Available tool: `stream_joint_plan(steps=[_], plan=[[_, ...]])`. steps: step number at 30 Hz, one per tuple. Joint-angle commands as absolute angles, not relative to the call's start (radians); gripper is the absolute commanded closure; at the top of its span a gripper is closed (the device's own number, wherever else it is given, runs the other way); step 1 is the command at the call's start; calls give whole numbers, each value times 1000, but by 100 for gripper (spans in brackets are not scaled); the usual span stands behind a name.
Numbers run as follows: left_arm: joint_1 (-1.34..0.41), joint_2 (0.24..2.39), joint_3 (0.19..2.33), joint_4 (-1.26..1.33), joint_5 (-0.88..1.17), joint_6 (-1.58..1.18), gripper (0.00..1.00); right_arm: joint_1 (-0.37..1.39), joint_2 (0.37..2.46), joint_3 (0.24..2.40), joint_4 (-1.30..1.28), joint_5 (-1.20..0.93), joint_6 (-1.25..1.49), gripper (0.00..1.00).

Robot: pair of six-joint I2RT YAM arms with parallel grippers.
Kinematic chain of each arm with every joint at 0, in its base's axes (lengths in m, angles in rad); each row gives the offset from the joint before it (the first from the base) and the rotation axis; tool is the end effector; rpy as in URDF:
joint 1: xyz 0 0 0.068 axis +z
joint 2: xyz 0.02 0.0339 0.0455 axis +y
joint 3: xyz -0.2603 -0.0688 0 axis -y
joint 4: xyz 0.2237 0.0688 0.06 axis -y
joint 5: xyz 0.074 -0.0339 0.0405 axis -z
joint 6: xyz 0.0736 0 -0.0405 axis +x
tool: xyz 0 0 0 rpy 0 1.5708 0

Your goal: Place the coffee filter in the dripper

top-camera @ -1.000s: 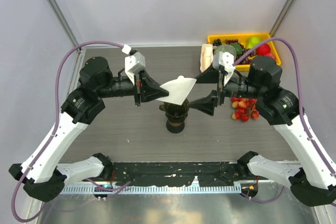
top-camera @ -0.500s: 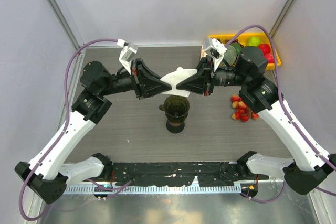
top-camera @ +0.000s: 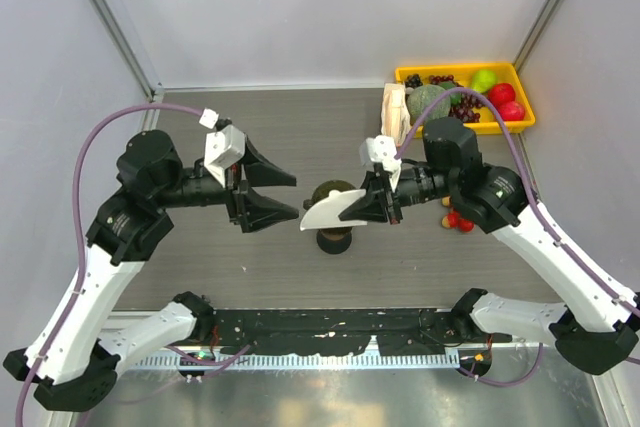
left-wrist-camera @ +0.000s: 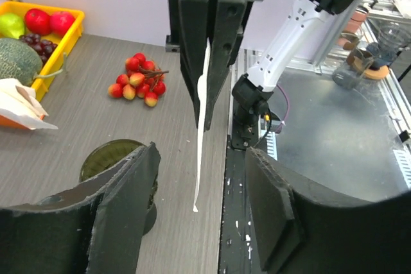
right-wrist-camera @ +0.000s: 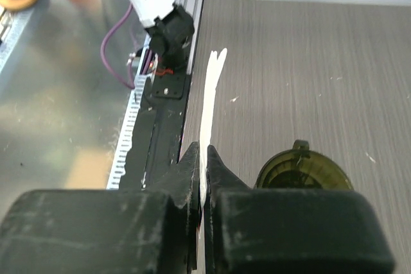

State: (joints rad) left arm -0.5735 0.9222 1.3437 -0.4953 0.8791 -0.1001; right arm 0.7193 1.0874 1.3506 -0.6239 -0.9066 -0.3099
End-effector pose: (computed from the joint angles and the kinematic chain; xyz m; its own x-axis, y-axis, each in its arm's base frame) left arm 0.1061 -0.1360 0.4583 -0.1607 0.0279 -0.9866 0.9801 0.1225 -0.1562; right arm 0.1206 0.1827 0.4180 0.0400 -0.2148 -0.9758 -0.9956 -0.0916 -0.0207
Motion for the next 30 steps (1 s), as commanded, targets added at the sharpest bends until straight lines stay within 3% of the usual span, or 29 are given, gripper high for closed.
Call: stream_joint_plan(steps=[1, 4, 7, 16, 19, 20, 21, 22, 23, 24, 25, 27, 29, 30], plan=[[-568, 925, 1345, -514, 963, -113, 40, 764, 1092, 1350, -715, -862, -440, 95], [-577, 937, 1310, -460, 997, -184, 45, 796, 1109, 1364, -722, -845, -451, 95], [-603, 954, 1304, -453, 965, -187, 30, 813, 1130, 1393, -724, -841, -451, 95], [-696, 1028, 1333, -563, 856, -65, 36, 830, 1195, 1451, -712, -818, -364, 95], [-707, 1037, 1338, -592, 847, -29, 52, 828, 1212, 1466, -716, -819, -350, 94], [-707, 1035, 1338, -589, 851, -28, 61, 828, 1213, 1468, -716, -819, -350, 95], [-709, 1034, 1339, -586, 856, -26, 79, 828, 1215, 1471, -715, -815, -347, 95], [-707, 1029, 1342, -580, 857, -26, 88, 828, 1213, 1474, -715, -813, -347, 95], [-706, 1022, 1344, -569, 861, -29, 100, 828, 1210, 1477, -713, -805, -348, 90], [-700, 1013, 1338, -548, 867, -44, 100, 828, 1206, 1480, -710, -804, -350, 82], [-684, 1000, 1327, -510, 886, -92, 100, 825, 1198, 1482, -704, -790, -351, 61], [-631, 986, 1289, -390, 937, -223, 100, 796, 1172, 1482, -663, -785, -312, 34], [-568, 967, 1217, -181, 982, -415, 100, 737, 1160, 1476, -587, -819, -226, 22], [-546, 957, 1178, -58, 985, -511, 100, 707, 1155, 1459, -547, -836, -192, 21]])
